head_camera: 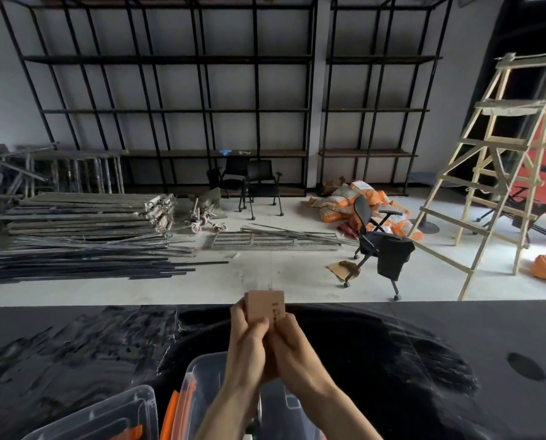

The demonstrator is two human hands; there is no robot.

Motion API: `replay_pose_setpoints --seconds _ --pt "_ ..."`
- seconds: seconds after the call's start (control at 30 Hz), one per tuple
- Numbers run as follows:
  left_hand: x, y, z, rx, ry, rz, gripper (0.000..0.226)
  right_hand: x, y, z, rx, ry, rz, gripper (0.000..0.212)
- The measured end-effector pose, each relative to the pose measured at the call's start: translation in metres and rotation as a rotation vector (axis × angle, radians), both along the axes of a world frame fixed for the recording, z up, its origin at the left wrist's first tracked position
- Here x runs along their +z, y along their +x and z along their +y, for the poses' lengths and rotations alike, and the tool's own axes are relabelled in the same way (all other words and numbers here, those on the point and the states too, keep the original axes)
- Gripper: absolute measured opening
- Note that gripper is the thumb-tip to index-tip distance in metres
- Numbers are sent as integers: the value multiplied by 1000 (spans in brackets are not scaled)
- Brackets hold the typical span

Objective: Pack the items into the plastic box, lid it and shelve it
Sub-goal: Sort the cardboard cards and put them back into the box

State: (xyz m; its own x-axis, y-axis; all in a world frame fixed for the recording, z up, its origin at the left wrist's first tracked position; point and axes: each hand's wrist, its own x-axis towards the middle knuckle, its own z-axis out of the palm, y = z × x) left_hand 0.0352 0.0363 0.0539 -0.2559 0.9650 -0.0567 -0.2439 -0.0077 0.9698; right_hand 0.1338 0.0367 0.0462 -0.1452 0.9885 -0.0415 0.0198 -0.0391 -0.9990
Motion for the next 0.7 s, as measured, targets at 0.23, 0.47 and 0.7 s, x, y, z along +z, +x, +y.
replay_pose_setpoints --seconds 0.23,0.47,0.7 --pt "-1 -1 0 -24 12 64 20 5 3 -2 101 98 -368 21" --pt "5 5 -4 -103 42 135 35 6 3 -4 54 115 -427 24" --pt "1 -15 2 -233 126 301 71 -6 12 -6 119 184 -429 29"
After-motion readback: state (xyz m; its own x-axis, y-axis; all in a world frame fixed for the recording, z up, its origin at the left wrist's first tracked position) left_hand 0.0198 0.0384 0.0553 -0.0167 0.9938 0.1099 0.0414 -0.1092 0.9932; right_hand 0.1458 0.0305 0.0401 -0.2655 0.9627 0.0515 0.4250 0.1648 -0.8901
